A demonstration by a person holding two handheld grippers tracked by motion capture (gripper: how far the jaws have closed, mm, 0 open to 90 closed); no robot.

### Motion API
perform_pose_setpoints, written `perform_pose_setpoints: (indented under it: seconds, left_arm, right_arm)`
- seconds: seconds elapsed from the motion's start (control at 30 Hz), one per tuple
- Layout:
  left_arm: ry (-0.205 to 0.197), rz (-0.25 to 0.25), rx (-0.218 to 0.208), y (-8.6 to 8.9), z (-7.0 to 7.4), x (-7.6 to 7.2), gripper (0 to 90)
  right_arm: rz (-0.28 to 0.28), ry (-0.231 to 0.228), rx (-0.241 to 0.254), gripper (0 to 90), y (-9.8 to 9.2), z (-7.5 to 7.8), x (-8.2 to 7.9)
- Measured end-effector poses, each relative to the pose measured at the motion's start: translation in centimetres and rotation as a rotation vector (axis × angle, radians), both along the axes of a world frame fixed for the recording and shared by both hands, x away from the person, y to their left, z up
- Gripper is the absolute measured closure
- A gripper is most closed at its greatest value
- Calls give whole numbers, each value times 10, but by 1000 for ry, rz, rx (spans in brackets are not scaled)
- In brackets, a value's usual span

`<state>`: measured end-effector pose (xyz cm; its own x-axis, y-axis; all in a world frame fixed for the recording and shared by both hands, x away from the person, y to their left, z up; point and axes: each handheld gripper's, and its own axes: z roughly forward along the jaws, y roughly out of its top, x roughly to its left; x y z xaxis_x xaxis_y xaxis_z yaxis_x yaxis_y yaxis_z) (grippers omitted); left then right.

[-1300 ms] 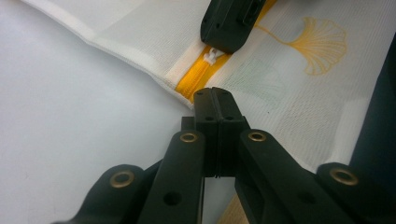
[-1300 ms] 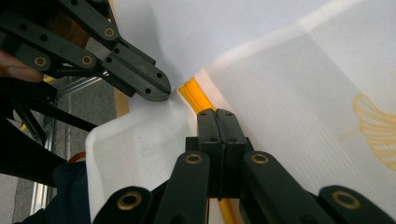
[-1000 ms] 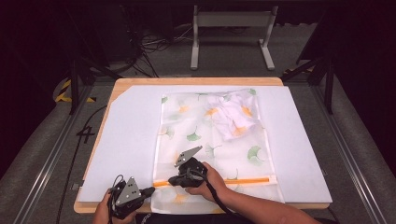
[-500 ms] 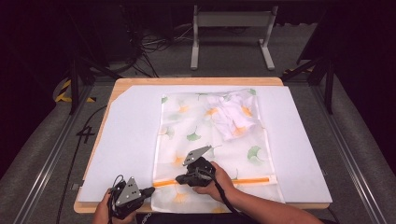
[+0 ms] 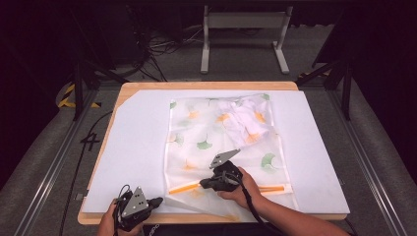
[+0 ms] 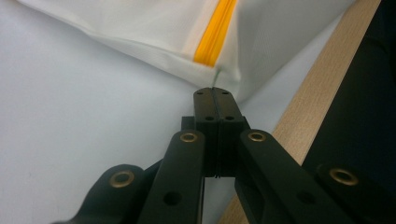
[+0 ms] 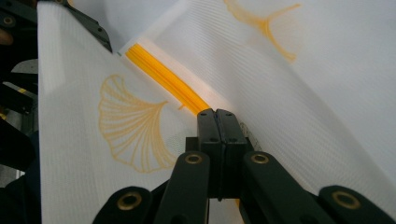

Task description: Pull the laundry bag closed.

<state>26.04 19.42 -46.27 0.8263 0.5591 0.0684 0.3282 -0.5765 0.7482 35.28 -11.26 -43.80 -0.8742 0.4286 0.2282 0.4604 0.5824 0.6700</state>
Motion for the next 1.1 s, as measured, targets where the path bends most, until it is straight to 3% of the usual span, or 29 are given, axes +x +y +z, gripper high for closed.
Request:
perform_pose_setpoints:
  seconds: [0.07, 0.13, 0.2, 0.3, 0.37, 0.43, 0.53, 0.57, 0.6, 1.1]
  left_arm:
    - [4, 2, -4, 0, 0, 0, 900]
    - [-21, 16, 10, -1, 4, 0, 900]
    - [-33, 23, -72, 1, 12, 2, 889]
    - [-56, 15, -125, -2, 23, 5, 866]
    - [-35, -27, -157, -11, 25, 9, 866]
    - [-41, -67, -79, -26, 23, 9, 865]
    - [-16, -117, 2, -40, 12, 7, 859]
    - [-16, -117, 2, -40, 12, 7, 863]
    - [8, -119, 39, -44, 6, 7, 870]
    - [0, -109, 34, -41, 4, 4, 900]
  right_arm:
    - [0, -4, 5, 900, -4, 1, -1]
    - [12, -12, 5, 900, -2, 2, -3]
    - [35, -22, 11, 900, 2, 3, -6]
    - [58, -27, 10, 900, 9, 3, -10]
    - [68, -29, 2, 900, 13, 2, -12]
    - [70, -31, -6, 900, 16, 2, -12]
    - [72, -29, -7, 900, 17, 1, -11]
    - [71, -27, -6, 900, 17, 1, -12]
    - [73, -24, -6, 900, 17, 1, -12]
    - [36, -25, 0, 900, 4, -1, -13]
